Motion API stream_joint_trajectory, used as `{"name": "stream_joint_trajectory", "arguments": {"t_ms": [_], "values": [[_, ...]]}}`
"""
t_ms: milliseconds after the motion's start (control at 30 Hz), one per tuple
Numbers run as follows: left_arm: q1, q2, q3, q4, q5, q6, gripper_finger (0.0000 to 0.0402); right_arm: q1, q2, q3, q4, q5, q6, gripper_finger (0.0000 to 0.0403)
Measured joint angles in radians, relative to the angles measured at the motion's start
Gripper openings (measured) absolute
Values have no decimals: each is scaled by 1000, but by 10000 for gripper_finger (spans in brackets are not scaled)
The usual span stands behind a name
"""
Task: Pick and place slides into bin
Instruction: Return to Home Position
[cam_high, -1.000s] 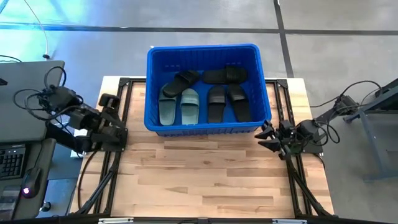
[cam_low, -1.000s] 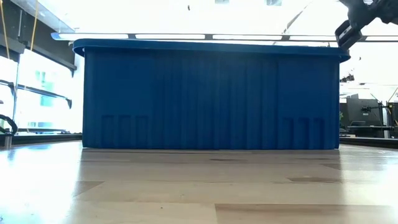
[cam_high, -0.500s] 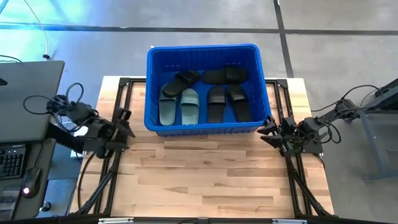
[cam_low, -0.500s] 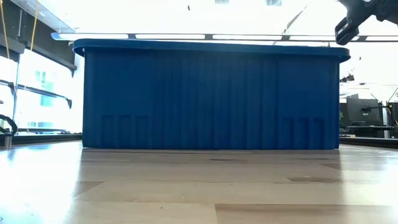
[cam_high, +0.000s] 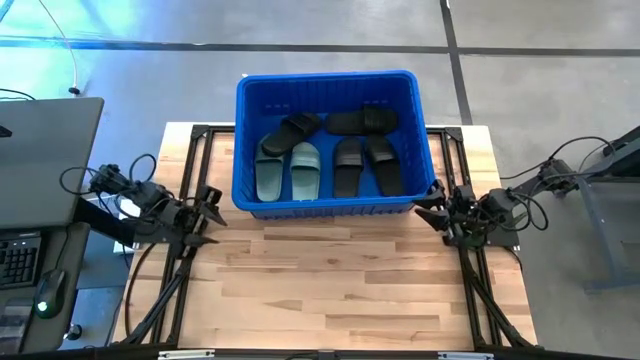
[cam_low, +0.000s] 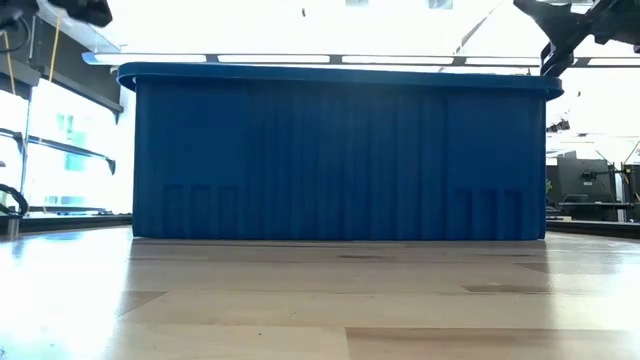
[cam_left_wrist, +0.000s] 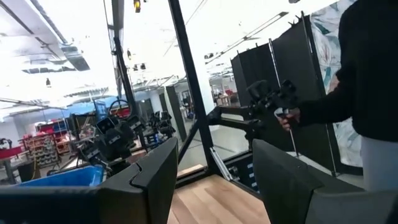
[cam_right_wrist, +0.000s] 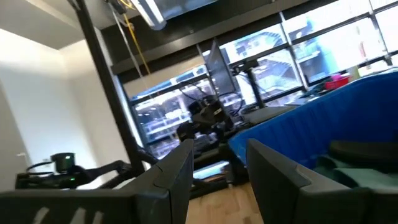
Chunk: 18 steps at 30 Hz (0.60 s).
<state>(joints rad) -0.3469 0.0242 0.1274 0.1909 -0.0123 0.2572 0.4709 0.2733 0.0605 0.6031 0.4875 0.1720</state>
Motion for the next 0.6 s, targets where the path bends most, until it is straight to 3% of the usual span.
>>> {"name": "stream_joint_trajectory", "arguments": {"t_ms": [400, 600], "values": [[0, -19, -110, 180, 46, 23, 191, 0, 1, 0, -26, 12, -35, 139], [0, -19, -118, 175, 59, 23, 191, 0, 2, 0, -38, 17, -75, 139]]}}
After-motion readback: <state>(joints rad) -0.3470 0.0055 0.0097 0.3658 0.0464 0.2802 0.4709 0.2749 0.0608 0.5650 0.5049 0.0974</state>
